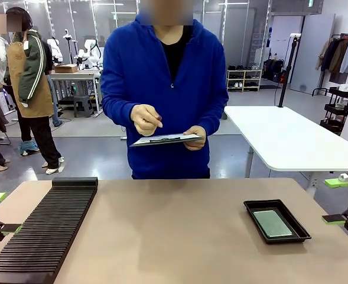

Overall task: Inspect the PCB.
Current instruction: Place the Blank PCB in the ESD tray.

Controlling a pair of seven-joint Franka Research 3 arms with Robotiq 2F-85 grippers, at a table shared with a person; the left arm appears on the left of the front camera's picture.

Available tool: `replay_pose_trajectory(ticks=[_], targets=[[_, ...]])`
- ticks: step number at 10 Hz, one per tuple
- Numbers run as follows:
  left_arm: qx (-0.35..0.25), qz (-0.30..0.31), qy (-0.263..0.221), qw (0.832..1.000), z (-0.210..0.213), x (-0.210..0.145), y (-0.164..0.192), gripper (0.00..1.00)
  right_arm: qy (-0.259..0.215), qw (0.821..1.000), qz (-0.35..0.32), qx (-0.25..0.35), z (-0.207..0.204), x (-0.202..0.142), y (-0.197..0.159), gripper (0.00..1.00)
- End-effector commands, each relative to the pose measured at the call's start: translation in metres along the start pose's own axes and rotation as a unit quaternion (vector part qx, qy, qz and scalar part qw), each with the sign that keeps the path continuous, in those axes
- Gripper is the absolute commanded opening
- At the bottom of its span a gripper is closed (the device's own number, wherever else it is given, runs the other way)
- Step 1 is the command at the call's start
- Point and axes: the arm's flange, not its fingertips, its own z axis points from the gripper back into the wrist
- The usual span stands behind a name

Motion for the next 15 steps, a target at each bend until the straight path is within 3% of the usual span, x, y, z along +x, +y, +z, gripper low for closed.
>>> replay_pose_trajectory(ticks=[1,15], targets=[[-0.001,-0.001,0.003,1.000,0.0007,-0.0007,-0.0011,1.00,0.002,1.000,-0.005,0.000,0.0002,-0.0028,0.0051,1.00],[-0.001,-0.001,0.003,1.000,0.0007,-0.0007,-0.0011,1.00,0.002,1.000,-0.005,0.000,0.0002,-0.0028,0.0051,1.00]])
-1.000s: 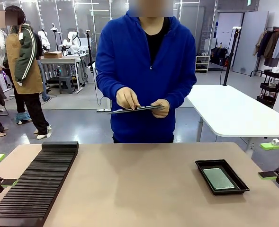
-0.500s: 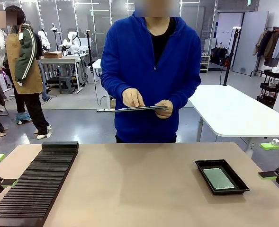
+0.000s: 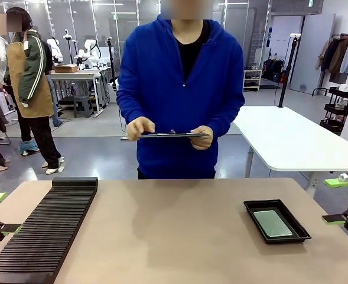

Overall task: Inspect the PCB.
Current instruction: Place the Blank PCB in the ESD tray.

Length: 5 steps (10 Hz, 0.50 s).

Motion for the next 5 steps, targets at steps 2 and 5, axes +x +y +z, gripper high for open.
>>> replay_pose_trajectory(ticks=[2,5], targets=[[-0.001,-0.001,0.003,1.000,0.0007,-0.0007,-0.0011,1.00,0.002,1.000,-0.005,0.000,0.0001,-0.0028,0.0051,1.00],[-0.001,-0.001,0.003,1.000,0.0007,-0.0007,-0.0011,1.00,0.002,1.000,-0.005,0.000,0.0001,-0.0028,0.0051,1.00]])
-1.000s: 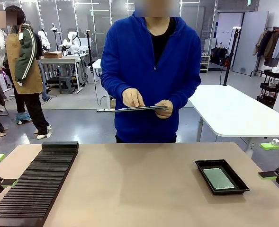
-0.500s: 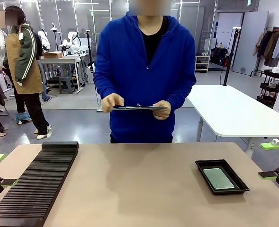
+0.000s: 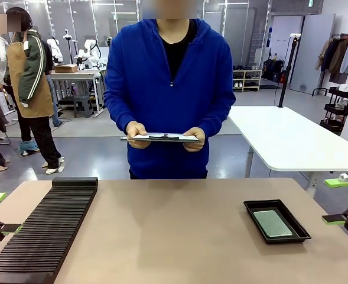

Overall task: Inspect the PCB.
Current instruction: Place the Blank PCB in the ESD tray.

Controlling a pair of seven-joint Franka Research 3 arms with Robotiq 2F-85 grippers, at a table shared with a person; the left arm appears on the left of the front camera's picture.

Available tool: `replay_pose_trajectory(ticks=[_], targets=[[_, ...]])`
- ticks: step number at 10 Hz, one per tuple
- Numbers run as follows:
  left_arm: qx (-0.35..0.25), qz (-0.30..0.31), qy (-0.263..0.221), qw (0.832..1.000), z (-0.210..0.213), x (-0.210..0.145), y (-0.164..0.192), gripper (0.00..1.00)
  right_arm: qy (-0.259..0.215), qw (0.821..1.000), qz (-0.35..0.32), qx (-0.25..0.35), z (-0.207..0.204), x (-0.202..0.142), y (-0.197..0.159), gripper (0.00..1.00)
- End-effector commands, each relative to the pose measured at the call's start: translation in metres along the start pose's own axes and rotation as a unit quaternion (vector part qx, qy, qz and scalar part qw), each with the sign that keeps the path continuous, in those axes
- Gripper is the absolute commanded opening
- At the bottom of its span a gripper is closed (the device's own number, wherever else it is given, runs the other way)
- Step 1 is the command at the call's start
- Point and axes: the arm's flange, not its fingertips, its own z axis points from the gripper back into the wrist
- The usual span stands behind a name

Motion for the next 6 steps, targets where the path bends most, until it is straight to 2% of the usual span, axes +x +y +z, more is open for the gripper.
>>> replay_pose_trajectory(ticks=[1,6], targets=[[-0.001,-0.001,0.003,1.000,0.0007,-0.0007,-0.0011,1.00,0.002,1.000,-0.005,0.000,0.0001,-0.0028,0.0051,1.00],[-0.001,-0.001,0.003,1.000,0.0007,-0.0007,-0.0011,1.00,0.002,1.000,-0.005,0.000,0.0001,-0.0028,0.0051,1.00]])
